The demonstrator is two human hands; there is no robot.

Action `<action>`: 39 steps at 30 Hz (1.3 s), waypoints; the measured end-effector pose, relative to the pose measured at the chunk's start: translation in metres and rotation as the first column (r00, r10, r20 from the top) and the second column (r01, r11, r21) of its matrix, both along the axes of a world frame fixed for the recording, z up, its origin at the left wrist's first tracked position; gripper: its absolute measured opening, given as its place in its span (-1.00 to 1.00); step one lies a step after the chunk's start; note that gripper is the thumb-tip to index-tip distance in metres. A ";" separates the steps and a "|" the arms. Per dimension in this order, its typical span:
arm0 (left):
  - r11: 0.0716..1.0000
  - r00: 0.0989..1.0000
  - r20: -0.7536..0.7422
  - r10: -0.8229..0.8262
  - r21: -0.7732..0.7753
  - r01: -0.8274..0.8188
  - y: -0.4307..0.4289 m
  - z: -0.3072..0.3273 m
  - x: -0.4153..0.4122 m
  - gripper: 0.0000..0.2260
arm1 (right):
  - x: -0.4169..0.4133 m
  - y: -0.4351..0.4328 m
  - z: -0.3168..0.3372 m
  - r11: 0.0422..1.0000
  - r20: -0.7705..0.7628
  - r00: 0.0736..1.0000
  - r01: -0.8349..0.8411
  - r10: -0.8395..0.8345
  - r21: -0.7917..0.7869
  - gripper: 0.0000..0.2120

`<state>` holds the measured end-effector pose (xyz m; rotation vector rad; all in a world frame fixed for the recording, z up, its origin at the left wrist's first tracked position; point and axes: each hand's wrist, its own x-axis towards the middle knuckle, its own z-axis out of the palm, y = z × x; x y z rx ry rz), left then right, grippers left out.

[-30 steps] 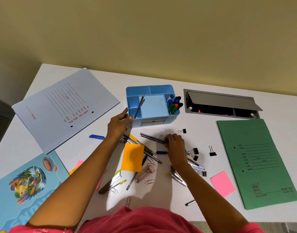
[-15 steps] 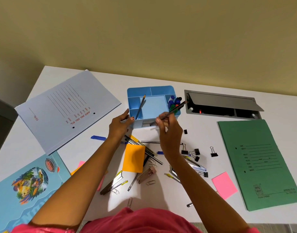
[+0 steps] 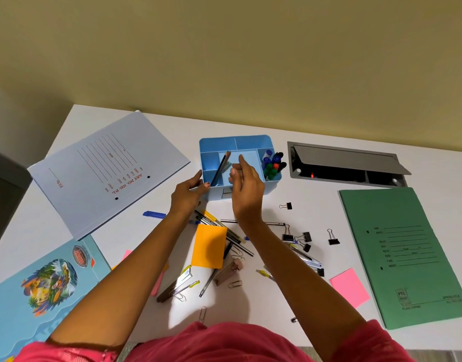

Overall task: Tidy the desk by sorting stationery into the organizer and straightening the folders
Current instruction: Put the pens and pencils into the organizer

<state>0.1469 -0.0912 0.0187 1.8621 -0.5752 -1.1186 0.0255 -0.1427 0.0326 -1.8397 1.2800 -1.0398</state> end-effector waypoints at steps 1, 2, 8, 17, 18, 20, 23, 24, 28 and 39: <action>1.000 1.000 -0.003 -0.002 0.001 0.002 0.000 0.000 0.000 -0.53 | -0.005 0.002 0.001 0.999 0.038 0.999 0.007 -0.005 -0.049 -0.68; 1.000 1.000 -0.006 -0.001 0.000 0.001 0.000 -0.001 0.000 -0.53 | -0.010 0.004 -0.001 0.994 0.059 0.998 0.015 -0.009 -0.107 -0.71; 1.000 0.999 -0.032 0.016 -0.017 -0.016 0.002 -0.003 0.002 -0.53 | -0.062 0.011 -0.036 0.996 -0.220 0.974 -0.067 0.053 -0.060 -0.83; 1.000 1.000 -0.026 0.007 -0.021 -0.008 0.002 -0.004 0.002 -0.53 | -0.111 0.016 -0.078 0.973 -0.704 0.675 -0.199 0.220 0.113 -0.87; 1.000 1.000 -0.025 0.006 -0.022 -0.006 0.002 -0.004 0.002 -0.53 | -0.110 0.014 -0.076 0.968 -0.733 0.642 -0.231 0.224 0.094 -0.88; 1.000 1.000 -0.029 0.005 -0.024 -0.006 0.002 -0.003 0.002 -0.53 | -0.107 0.013 -0.073 0.956 -0.783 0.583 -0.288 0.219 0.053 -0.83; 1.000 1.000 -0.027 0.002 -0.022 -0.003 0.003 -0.003 0.003 -0.53 | -0.105 0.010 -0.069 0.950 -0.796 0.583 -0.310 0.165 -0.030 -0.76; 1.000 1.000 -0.029 0.004 -0.022 -0.004 0.003 -0.003 0.003 -0.52 | -0.105 0.011 -0.068 0.953 -0.756 0.636 -0.298 0.157 -0.053 -0.78; 1.000 1.000 -0.028 0.002 -0.028 -0.003 0.003 -0.004 0.003 -0.52 | -0.093 0.014 -0.047 0.978 -0.406 0.892 -0.209 0.199 0.020 -0.90; 1.000 1.000 -0.016 0.002 0.001 -0.002 0.001 -0.002 0.003 -0.53 | 0.001 -0.001 0.014 0.986 -0.160 0.973 -0.159 0.165 0.049 -0.67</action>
